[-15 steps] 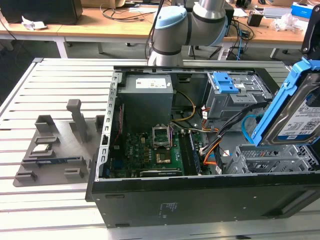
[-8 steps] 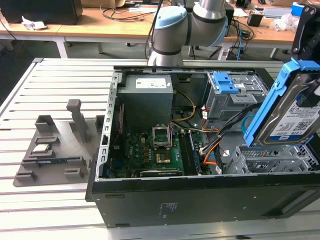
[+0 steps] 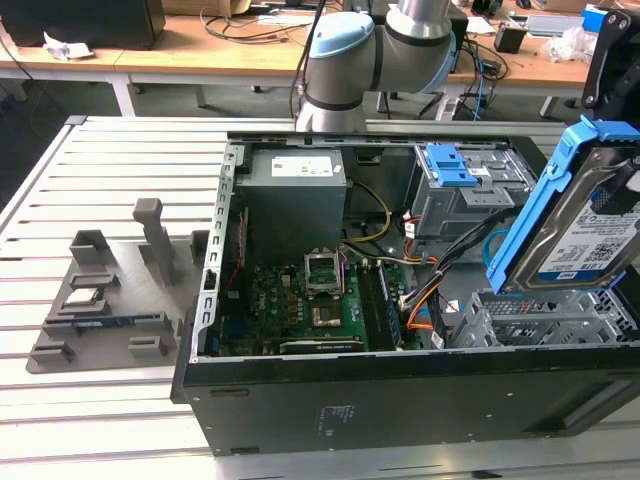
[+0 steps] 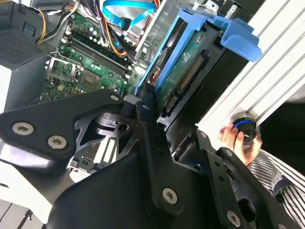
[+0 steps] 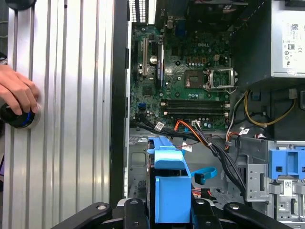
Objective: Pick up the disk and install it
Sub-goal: 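Insert the disk into the insertion slot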
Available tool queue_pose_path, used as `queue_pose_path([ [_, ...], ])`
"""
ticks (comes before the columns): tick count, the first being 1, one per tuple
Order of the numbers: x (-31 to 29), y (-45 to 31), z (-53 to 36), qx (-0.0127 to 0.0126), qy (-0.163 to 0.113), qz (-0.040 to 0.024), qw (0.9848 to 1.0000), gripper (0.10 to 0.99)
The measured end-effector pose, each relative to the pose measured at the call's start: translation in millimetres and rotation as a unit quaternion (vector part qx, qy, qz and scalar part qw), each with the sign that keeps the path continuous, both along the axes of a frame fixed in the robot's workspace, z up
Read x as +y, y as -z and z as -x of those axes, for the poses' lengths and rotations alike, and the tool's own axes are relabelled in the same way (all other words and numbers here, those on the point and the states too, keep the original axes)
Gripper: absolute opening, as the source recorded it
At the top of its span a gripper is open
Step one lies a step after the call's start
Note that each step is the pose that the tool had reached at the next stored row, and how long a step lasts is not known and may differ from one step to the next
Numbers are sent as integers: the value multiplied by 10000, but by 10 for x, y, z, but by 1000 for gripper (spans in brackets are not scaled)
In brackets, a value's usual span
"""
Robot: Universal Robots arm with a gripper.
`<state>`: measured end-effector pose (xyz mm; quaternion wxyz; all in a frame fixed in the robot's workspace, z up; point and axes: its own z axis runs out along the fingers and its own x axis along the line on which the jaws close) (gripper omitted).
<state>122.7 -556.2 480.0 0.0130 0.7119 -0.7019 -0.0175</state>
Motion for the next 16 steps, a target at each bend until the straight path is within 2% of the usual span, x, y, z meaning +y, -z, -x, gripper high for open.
queue_pose_path([
  [4,0,1,3,0,4,-1,10000,365],
  [6,2,25,2,0,257,0,9997,365],
  [8,10,46,2,0,327,0,9995,365],
  [13,85,163,-35,17,349,1,9994,365],
  [16,105,238,-74,24,349,1,9994,365],
])
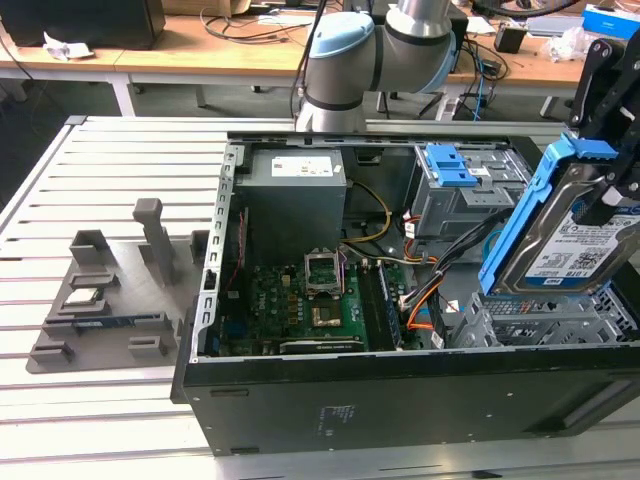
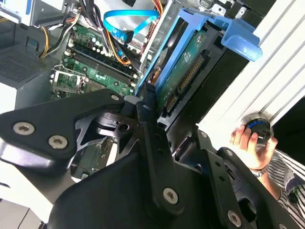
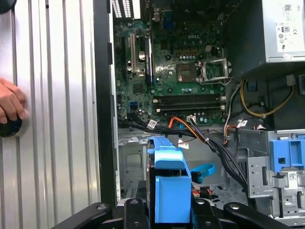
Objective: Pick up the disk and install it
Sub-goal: 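Insert the disk into the insertion slot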
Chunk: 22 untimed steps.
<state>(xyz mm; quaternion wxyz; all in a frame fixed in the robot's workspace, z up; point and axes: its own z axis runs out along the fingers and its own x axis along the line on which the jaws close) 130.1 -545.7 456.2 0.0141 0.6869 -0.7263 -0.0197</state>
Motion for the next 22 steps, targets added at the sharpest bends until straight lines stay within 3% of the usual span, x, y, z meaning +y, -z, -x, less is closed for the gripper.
queue_pose_path([
  [2,17,76,-53,4,0,10,10000,365],
  [7,70,113,-95,5,0,13,10000,365],
  [10,73,163,-96,6,0,14,10000,365],
  [15,52,218,-96,5,0,16,10000,365],
  [16,14,238,-96,5,0,15,10000,365],
  [17,-1,312,-96,5,0,14,10000,365],
  [22,-1,433,-95,5,0,14,10000,365],
])
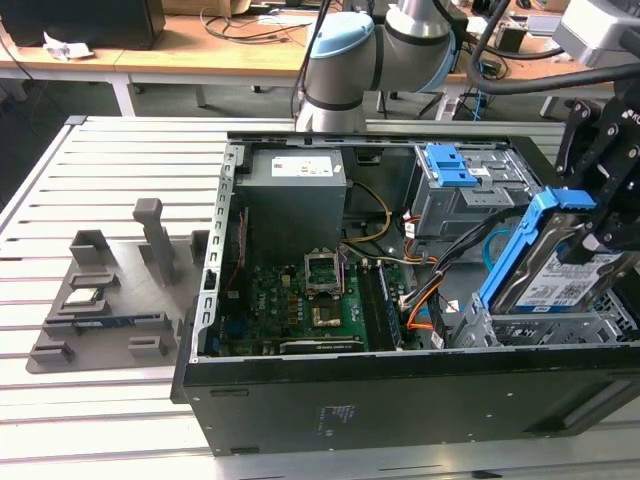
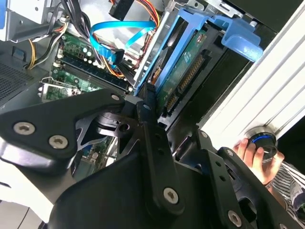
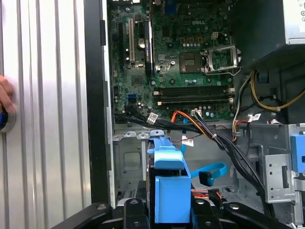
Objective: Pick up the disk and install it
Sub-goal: 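Insert the disk into the insertion slot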
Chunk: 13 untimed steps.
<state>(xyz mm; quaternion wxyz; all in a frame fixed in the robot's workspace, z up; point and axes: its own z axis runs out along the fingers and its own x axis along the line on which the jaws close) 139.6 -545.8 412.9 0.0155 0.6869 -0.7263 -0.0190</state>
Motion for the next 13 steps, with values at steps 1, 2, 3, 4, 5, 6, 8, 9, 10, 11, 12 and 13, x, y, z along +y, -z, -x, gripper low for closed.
queue_pose_path([
  [1,0,22,0,0,0,0,10000,365],
  [2,0,43,1,0,0,1,10000,365],
  [3,0,63,1,0,0,0,10000,365],
  [4,0,89,1,0,0,1,10000,365],
  [5,0,107,1,0,0,0,10000,365],
  [6,0,127,1,0,0,0,10000,365],
  [8,0,183,1,0,0,1,10000,365],
  [9,0,201,1,0,0,0,10000,365],
  [10,0,224,1,0,0,0,10000,365],
  [11,0,242,1,0,0,0,10000,365],
  [12,0,268,1,0,0,0,10000,365],
  [13,0,308,1,0,0,1,10000,365],
])
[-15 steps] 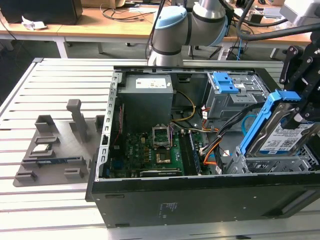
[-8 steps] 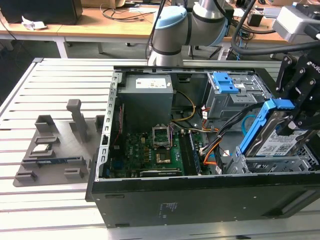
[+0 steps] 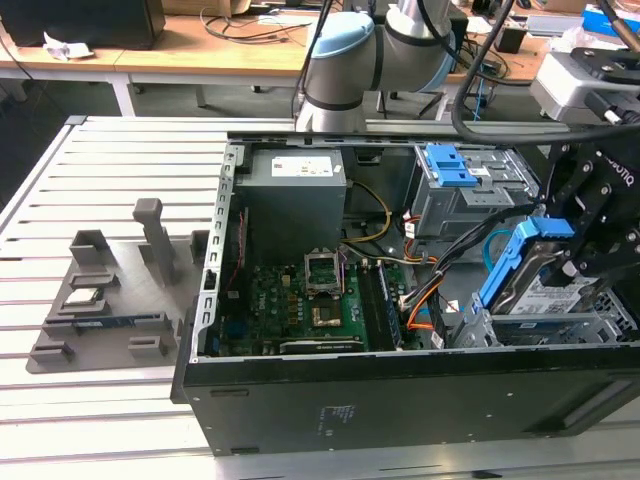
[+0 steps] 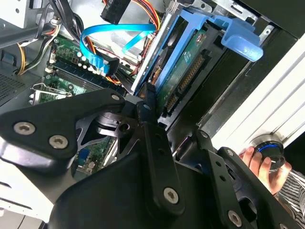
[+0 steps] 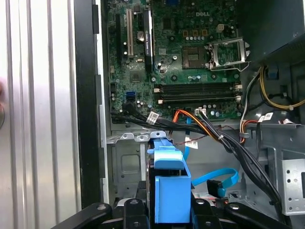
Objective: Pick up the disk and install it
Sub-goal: 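Insert the disk into the insertion slot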
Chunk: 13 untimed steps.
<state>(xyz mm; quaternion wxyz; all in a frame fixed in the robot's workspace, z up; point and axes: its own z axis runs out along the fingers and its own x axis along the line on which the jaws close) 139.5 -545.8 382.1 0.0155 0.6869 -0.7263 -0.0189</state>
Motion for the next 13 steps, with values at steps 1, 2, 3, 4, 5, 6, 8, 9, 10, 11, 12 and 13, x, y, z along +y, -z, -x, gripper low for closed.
queue_pose_path([
  [1,0,8,0,0,0,0,10000,365],
  [2,0,8,0,0,0,1,10000,365],
  [3,0,8,0,0,0,1,10000,365],
  [4,0,8,0,0,0,1,10000,365],
  [5,0,8,0,0,0,1,10000,365],
  [6,0,8,0,0,0,1,10000,365],
  [8,0,9,0,0,0,1,10000,439],
  [9,0,9,0,0,1,1,10000,439],
  [10,0,9,0,0,0,1,10000,439],
  [11,0,9,0,0,0,1,10000,439],
  [12,0,8,0,0,0,2,10000,427],
  [13,0,8,0,0,0,2,10000,361],
])
